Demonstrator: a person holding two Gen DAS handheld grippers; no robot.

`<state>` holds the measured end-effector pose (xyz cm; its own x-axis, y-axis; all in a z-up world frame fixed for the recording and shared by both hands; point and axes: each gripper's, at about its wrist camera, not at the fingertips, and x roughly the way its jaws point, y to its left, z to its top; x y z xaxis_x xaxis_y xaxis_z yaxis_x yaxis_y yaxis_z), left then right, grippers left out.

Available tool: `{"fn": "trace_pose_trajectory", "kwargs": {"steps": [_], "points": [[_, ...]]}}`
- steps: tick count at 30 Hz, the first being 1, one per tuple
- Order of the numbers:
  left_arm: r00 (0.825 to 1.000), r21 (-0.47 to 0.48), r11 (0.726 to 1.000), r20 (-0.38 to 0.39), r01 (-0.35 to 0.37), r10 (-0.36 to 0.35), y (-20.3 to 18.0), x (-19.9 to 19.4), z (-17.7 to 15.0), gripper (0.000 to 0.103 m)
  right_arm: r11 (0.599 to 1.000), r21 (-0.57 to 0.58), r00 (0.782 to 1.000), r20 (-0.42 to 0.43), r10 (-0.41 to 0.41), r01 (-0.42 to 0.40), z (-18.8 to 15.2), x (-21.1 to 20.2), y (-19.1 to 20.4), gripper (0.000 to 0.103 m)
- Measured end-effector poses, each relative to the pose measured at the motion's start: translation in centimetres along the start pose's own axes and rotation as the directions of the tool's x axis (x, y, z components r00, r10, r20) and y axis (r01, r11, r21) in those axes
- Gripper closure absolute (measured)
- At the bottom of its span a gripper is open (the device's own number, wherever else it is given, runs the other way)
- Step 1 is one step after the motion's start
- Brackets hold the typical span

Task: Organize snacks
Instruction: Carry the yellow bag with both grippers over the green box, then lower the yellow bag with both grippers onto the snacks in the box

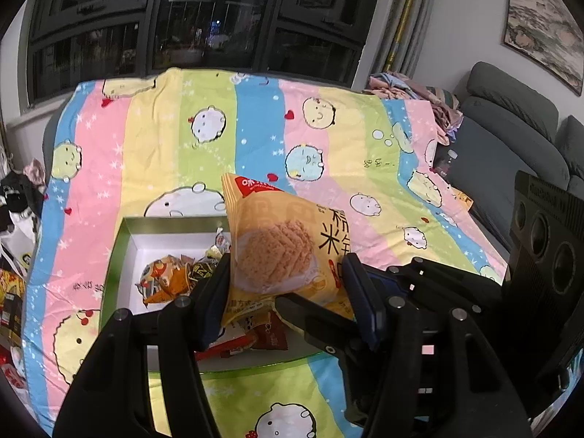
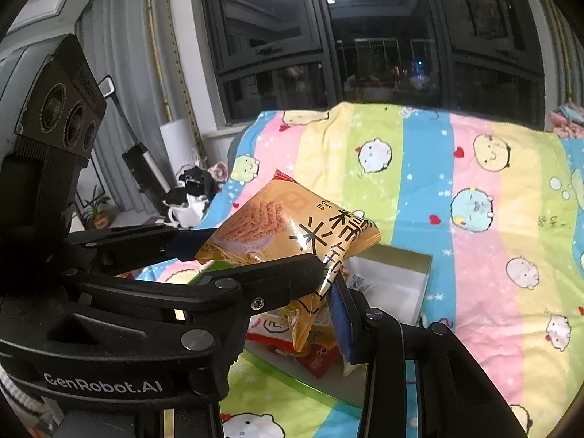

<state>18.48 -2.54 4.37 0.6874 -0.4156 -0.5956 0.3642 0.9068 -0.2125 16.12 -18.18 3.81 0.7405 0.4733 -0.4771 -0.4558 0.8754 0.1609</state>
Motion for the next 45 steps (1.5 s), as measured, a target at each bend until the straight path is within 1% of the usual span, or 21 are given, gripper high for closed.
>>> {"fn": "trace_pose_trajectory", "kwargs": {"steps": [13, 31, 45], "points": [[0.998, -0.050, 0.999, -0.065, 0.006, -0.009, 1.4, 3.3, -1.2, 0.044, 0.999, 0.037, 0.997, -0.073, 0.012, -0.010, -1.6, 3.1, -1.4, 0.062], [0.994, -0.088, 0.996, -0.110, 0.012, -0.022, 2.8, 5.9, -1.6, 0.044, 0.999, 0.054, 0.991, -0.132, 0.007, 0.000, -2.0, 5.6, -2.2, 0.062], [0.987, -0.133, 0.991, -0.156, 0.021, -0.042, 4.0, 7.6, -2.0, 0.044, 0.997, 0.071, 0.981, -0.193, 0.005, 0.009, -2.3, 7.2, -2.7, 0.062]]}}
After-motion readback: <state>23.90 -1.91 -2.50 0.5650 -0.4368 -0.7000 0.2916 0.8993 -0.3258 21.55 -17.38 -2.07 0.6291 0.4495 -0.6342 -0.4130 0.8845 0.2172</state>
